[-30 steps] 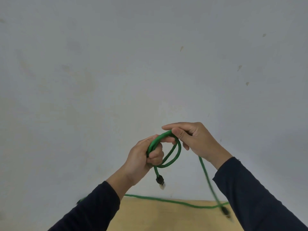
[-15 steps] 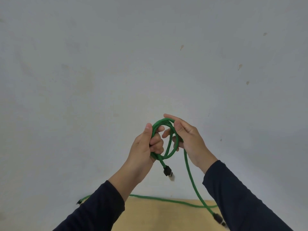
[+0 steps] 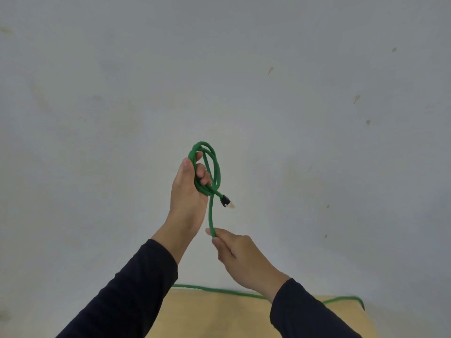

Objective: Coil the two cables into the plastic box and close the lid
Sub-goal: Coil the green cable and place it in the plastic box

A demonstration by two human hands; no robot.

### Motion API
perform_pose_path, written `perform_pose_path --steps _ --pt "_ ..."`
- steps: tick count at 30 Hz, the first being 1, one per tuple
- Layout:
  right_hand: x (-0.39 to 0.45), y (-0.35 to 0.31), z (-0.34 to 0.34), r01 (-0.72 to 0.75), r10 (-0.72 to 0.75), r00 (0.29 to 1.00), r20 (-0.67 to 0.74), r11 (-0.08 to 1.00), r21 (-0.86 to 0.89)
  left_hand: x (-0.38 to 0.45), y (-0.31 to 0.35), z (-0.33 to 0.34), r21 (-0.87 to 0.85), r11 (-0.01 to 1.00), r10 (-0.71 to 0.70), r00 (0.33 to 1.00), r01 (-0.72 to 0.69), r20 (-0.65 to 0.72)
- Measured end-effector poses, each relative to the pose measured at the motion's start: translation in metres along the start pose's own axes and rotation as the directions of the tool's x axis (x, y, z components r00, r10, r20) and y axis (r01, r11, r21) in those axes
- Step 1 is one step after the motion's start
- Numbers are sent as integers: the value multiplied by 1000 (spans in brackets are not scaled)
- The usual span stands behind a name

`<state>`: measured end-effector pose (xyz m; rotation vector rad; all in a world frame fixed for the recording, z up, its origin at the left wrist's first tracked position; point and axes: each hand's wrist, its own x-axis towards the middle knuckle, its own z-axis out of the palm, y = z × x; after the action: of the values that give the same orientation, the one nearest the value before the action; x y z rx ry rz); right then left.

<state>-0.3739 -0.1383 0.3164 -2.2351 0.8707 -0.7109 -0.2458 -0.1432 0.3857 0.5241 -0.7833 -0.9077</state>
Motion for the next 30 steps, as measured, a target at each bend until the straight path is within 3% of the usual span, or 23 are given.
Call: perform_pose_path --steps 4,9,12,15,18,24,27,30 --pt "1 -23 -23 171 -182 983 -10 943 -285 -9 -20 -19 348 936 37 999 -48 39" --pt "12 -38 -58 320 -422 901 -104 805 -500 -28 -33 -22 420 907 -103 960 -16 261" --pt "15 -34 -70 331 -495 844 -206 784 -525 -33 -35 -17 478 878 -169 944 14 283" --pt "13 -29 -75 296 -437 860 -263 848 -440 -32 -30 -11 480 876 -205 930 37 304" --pt "11 -25 -74 238 -370 879 -300 886 -397 -33 -22 -7 585 810 -192 927 -36 322" --pt "10 -17 -71 31 -51 835 -548 999 -45 -45 -34 -10 730 651 89 976 -209 200" --pt "6 -15 -70 -18 23 868 -495 1000 16 -41 -35 -15 732 646 133 976 -216 171" --pt "3 -17 -73 -6 7 917 -400 1000 5 -33 -31 -20 671 710 129 976 -214 174"
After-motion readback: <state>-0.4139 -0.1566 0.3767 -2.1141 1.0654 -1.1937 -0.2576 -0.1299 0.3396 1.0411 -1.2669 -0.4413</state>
